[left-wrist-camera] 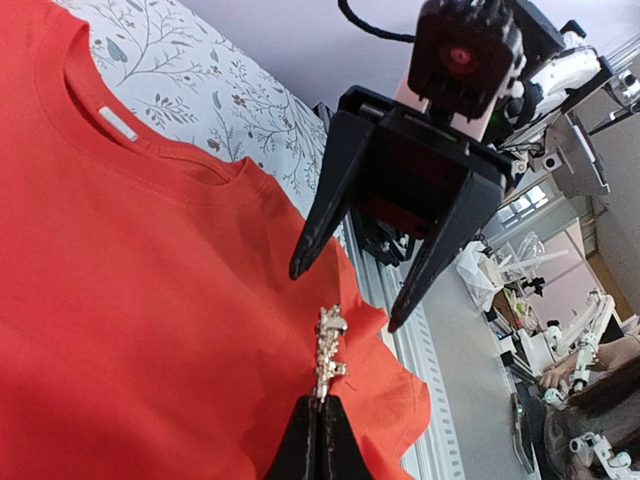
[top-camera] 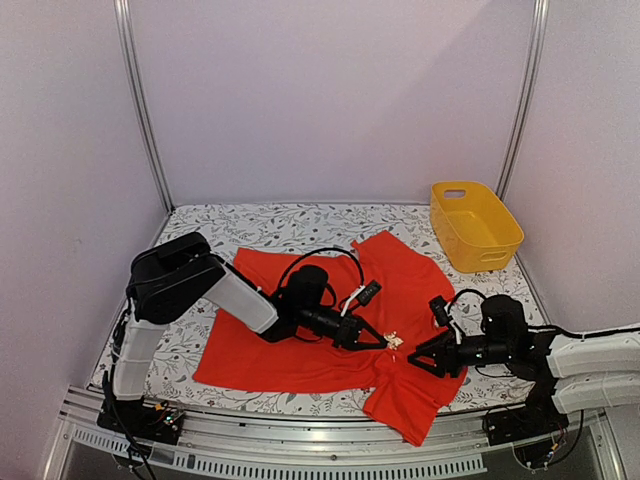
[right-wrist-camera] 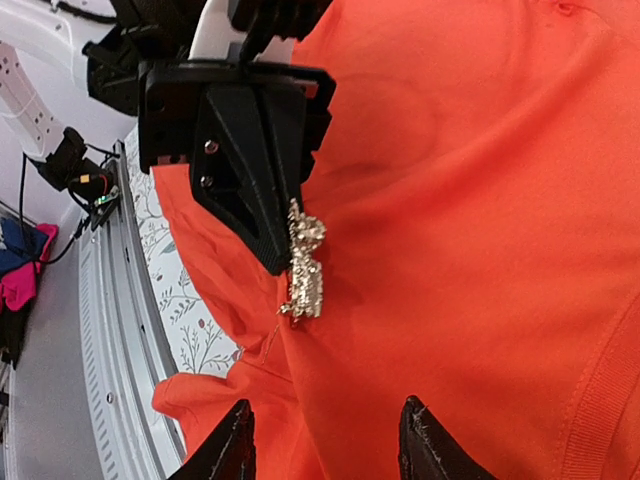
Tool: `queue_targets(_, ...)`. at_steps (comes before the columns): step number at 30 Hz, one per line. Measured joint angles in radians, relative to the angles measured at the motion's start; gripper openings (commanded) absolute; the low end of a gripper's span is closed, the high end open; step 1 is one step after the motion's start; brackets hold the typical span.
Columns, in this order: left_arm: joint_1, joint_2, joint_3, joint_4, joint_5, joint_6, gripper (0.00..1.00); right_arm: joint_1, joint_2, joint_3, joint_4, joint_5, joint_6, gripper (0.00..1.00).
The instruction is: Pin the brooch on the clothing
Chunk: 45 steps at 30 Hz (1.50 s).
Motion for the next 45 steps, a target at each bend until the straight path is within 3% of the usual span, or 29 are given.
queue_targets(5,0.003,0.000,0.000,-0.006,0.014,0.001,0.00,0.080,0.078,0.016,0.032,0.040,-0.040,0.49)
queue_targets(11,0.010,0.000,0.003,-0.016,0.017,0.002,0.00,0.090,0.112,0.016,0.112,0.107,-0.058,0.46)
queue_targets(18,0.012,0.000,0.008,-0.031,0.020,0.006,0.00,0.095,0.288,0.027,0.170,0.105,-0.081,0.45)
queue_targets(28,0.012,0.000,0.011,-0.042,0.026,0.014,0.00,0.109,0.303,0.021,0.305,0.105,-0.185,0.37)
queue_targets(40,0.014,0.000,0.024,-0.052,0.034,0.025,0.00,0.110,0.431,0.031,0.377,0.100,-0.248,0.39)
queue_targets(45,0.014,0.000,0.024,-0.052,0.036,0.026,0.00,0.110,0.433,0.035,0.431,0.079,-0.261,0.32)
